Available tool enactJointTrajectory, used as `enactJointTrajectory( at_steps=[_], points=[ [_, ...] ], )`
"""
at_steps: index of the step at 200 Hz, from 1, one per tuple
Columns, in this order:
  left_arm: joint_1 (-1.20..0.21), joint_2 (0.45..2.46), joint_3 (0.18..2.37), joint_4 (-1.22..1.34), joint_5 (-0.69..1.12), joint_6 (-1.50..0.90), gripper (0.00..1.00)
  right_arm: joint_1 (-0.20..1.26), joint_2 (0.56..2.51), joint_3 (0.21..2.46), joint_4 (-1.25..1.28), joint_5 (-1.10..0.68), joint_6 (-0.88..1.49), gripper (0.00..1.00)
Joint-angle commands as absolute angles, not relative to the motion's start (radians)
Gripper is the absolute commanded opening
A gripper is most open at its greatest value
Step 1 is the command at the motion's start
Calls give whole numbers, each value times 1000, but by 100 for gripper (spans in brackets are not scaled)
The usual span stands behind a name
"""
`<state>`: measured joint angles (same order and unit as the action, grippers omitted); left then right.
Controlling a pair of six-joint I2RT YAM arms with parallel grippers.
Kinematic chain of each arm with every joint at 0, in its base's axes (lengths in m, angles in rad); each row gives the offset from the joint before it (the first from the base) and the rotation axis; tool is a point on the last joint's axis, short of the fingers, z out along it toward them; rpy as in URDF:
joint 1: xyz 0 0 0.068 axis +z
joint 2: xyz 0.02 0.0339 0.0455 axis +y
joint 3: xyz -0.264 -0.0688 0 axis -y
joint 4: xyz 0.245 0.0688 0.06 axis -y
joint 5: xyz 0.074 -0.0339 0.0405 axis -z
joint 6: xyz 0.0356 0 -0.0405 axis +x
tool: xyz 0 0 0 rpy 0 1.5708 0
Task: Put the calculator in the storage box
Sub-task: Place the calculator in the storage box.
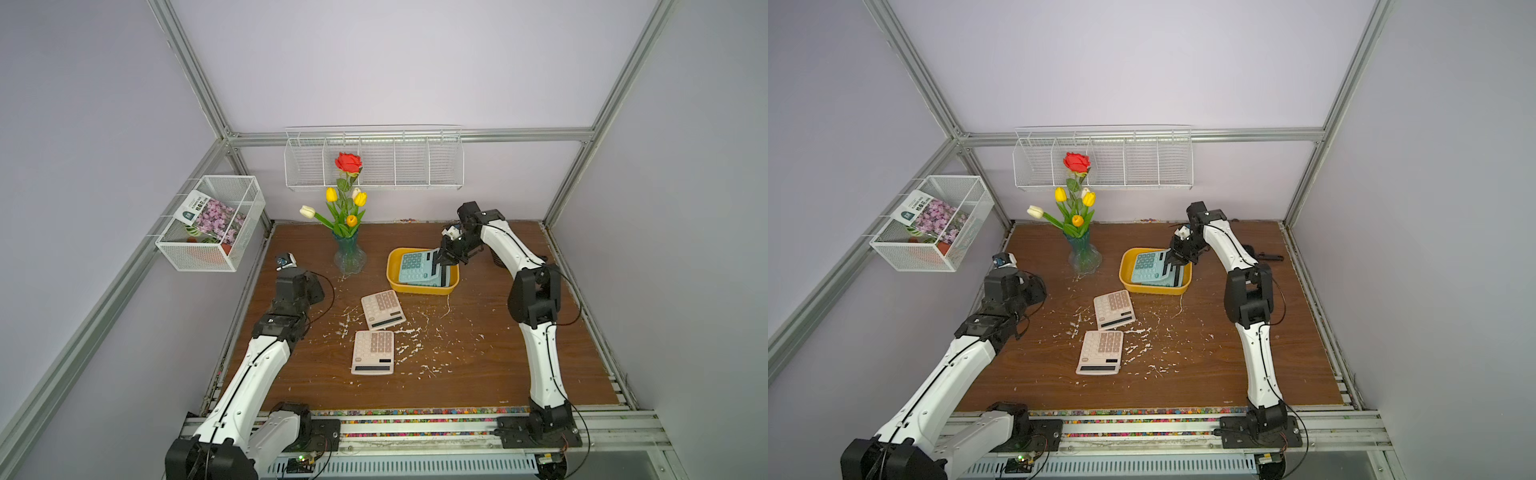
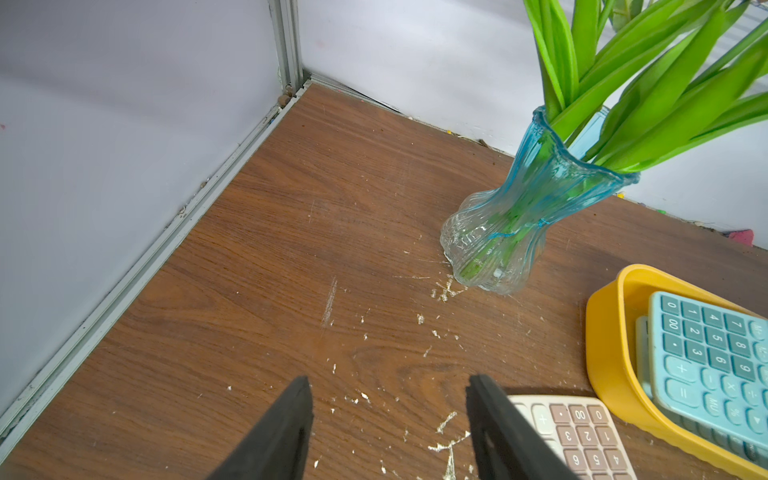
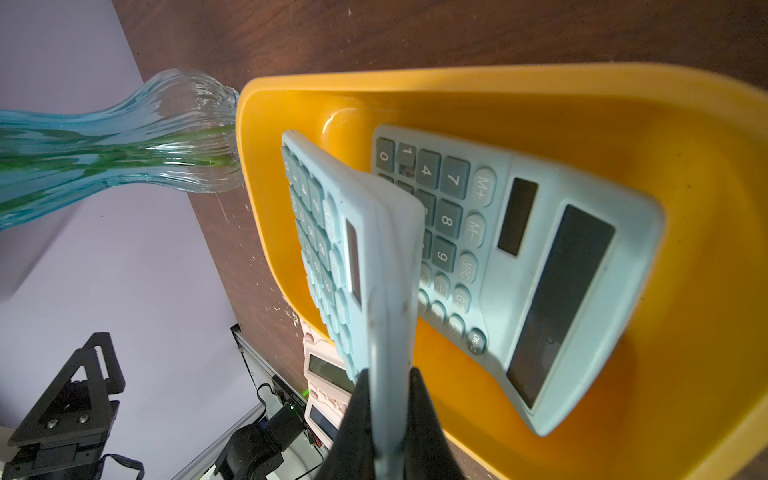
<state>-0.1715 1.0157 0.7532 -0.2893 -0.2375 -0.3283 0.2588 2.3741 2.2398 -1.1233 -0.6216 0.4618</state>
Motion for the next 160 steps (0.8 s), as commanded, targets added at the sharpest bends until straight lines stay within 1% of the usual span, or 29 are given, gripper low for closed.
enactJointTrajectory(
  at_steps=[1, 138, 160],
  points=[
    [-176, 1021, 776, -296, -235, -323, 64, 250, 2391, 2249, -1156, -635, 428, 0],
    [-176, 1028, 775, -296, -233, -322, 63, 246, 2449, 2249, -1119, -617, 452, 0],
    [-176, 1026, 775, -296, -235, -322, 63, 245, 2453, 2249, -1117, -610, 454, 7]
  ],
)
